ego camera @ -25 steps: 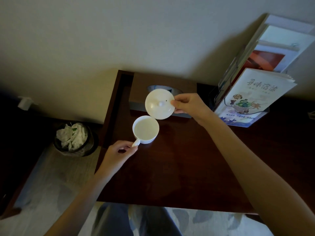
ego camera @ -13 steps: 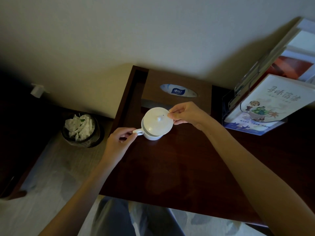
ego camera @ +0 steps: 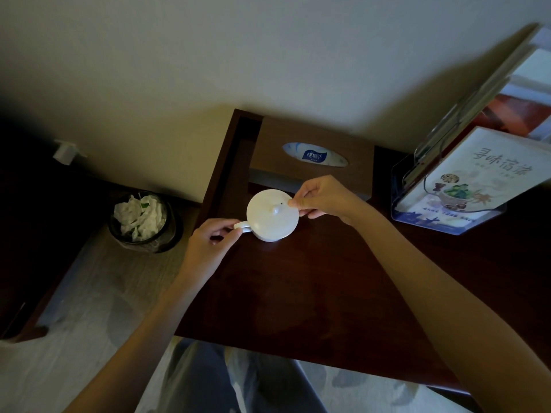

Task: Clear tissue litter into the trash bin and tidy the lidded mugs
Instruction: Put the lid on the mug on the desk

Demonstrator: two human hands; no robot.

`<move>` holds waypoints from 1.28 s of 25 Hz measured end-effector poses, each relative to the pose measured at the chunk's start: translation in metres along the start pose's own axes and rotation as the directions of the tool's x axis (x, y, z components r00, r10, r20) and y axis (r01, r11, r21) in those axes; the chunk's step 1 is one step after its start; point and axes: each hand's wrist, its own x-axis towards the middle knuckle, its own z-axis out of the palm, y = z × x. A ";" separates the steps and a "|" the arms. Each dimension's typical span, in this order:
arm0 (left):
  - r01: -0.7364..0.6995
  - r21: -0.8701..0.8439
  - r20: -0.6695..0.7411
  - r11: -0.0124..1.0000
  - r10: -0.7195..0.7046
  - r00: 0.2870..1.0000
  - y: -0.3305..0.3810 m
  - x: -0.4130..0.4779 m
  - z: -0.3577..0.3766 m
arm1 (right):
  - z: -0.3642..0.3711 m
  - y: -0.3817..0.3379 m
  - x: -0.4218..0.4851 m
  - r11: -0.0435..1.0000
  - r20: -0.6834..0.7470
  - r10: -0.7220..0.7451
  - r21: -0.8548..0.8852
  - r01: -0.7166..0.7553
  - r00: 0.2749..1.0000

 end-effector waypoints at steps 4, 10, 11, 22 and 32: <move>0.016 0.027 0.020 0.999 -0.016 1.000 0.001 0.000 -0.001 | 0.001 0.000 -0.001 1.000 -0.002 -0.017 -0.021 0.017 1.000; 0.084 0.055 0.028 0.995 -0.086 0.996 0.002 0.001 0.002 | 0.006 -0.010 -0.011 0.910 -0.171 -0.271 -0.368 0.194 0.947; 0.100 0.060 0.039 0.993 -0.102 0.994 0.002 0.001 0.002 | 0.010 -0.012 -0.015 0.881 -0.186 -0.346 -0.401 0.250 0.920; 0.039 0.076 0.272 0.996 -0.058 0.961 0.014 0.011 0.000 | 0.049 -0.020 -0.052 0.783 -0.112 -0.402 -0.557 0.277 0.909; -0.307 0.252 0.283 0.918 0.234 0.930 0.044 0.022 0.014 | 0.031 0.008 -0.109 0.874 -0.460 -0.332 -0.478 0.086 0.823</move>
